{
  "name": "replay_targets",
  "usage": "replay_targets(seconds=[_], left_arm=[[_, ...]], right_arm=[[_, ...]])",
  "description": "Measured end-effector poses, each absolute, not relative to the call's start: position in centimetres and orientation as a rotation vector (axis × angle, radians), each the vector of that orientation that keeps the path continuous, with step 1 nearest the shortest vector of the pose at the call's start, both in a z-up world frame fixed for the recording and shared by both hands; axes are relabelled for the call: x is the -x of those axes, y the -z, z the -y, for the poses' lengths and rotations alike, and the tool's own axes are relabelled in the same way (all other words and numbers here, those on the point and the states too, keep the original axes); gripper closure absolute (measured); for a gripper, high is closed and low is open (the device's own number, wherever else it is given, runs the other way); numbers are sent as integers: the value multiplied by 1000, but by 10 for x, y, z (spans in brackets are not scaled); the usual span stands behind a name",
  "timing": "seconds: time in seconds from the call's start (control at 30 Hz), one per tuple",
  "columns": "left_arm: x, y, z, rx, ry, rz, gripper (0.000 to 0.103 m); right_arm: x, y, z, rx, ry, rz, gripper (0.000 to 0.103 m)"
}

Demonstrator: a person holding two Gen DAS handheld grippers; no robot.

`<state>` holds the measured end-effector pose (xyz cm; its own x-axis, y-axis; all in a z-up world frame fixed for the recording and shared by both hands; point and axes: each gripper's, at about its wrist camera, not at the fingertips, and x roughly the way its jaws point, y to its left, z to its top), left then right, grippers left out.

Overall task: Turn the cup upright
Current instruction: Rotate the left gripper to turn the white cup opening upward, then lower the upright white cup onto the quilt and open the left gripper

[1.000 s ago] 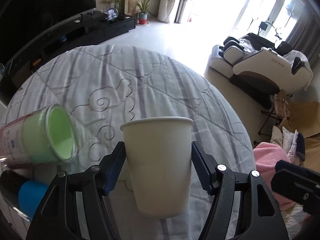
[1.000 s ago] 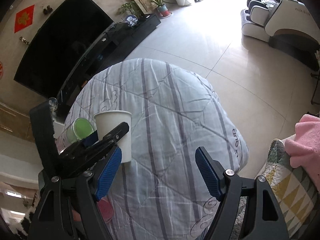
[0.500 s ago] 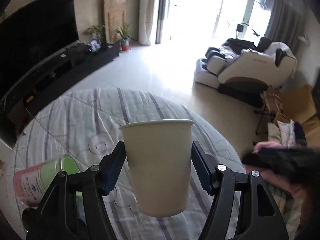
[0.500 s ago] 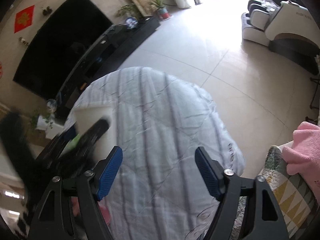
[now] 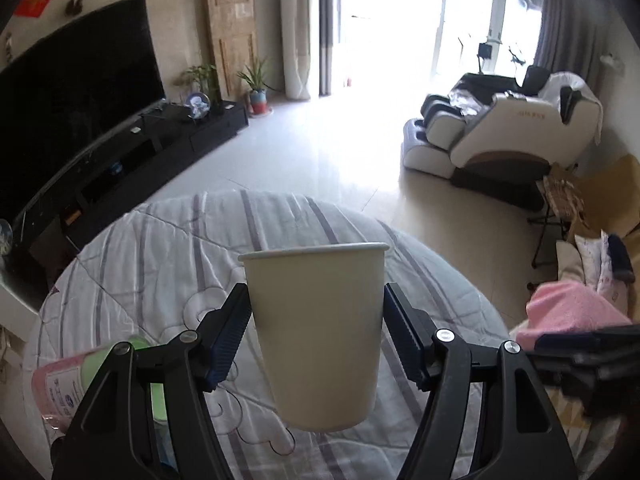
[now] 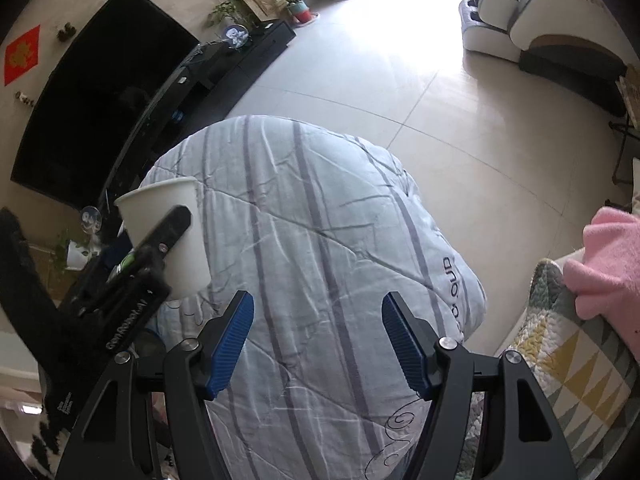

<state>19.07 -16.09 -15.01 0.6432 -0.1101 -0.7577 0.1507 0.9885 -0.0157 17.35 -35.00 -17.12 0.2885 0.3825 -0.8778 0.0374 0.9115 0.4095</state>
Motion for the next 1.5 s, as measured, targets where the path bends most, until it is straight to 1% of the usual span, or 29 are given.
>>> replay_targets(seconds=[0.1, 0.13, 0.2, 0.23, 0.3, 0.37, 0.47, 0.57, 0.6, 0.63, 0.67, 0.77, 0.87, 1.07, 1.1, 1.17, 1.23, 1.3, 1.5], left_arm=[[-170, 149, 165, -62, 231, -844, 35], [-164, 147, 166, -60, 257, -843, 35], [-156, 141, 167, -57, 291, -824, 35], [-152, 137, 168, -62, 309, -806, 35], [-148, 135, 169, -80, 336, -796, 35], [-147, 134, 169, -84, 344, -789, 35], [-148, 133, 161, -49, 342, -789, 35], [-151, 133, 157, -30, 353, -798, 35], [-151, 133, 159, -43, 352, -796, 35], [-151, 134, 161, -57, 341, -797, 34], [-154, 135, 162, -69, 322, -802, 34], [-158, 141, 164, -68, 340, -827, 34], [-158, 140, 169, -83, 347, -809, 33], [-166, 158, 173, -106, 321, -902, 32], [-167, 159, 173, -106, 315, -911, 27], [-166, 161, 174, -112, 297, -923, 21], [-164, 160, 173, -111, 287, -919, 19], [-160, 157, 172, -110, 267, -920, 3], [-158, 153, 175, -140, 256, -964, 1]], right_arm=[[-192, 180, 355, -383, -210, -1287, 35], [-199, 184, 355, -384, -213, -1300, 43], [-214, 189, 351, -378, -242, -1310, 52], [-223, 191, 345, -349, -265, -1314, 54], [-233, 194, 336, -331, -314, -1316, 57], [-241, 201, 330, -375, -400, -1339, 58], [-252, 208, 323, -442, -517, -1343, 64], [-255, 206, 316, -556, -700, -1304, 78], [-254, 203, 314, -547, -719, -1289, 83], [-254, 201, 311, -511, -737, -1293, 86], [-254, 201, 308, -494, -754, -1304, 87], [-246, 194, 306, -520, -824, -1254, 88], [-243, 184, 309, -520, -825, -1184, 88], [-240, 192, 310, -515, -792, -1234, 88], [-239, 193, 314, -520, -752, -1231, 88], [-235, 193, 322, -521, -696, -1221, 88], [-229, 189, 327, -544, -684, -1204, 88], [-223, 182, 331, -534, -666, -1188, 87], [-204, 166, 340, -529, -654, -1164, 86]])
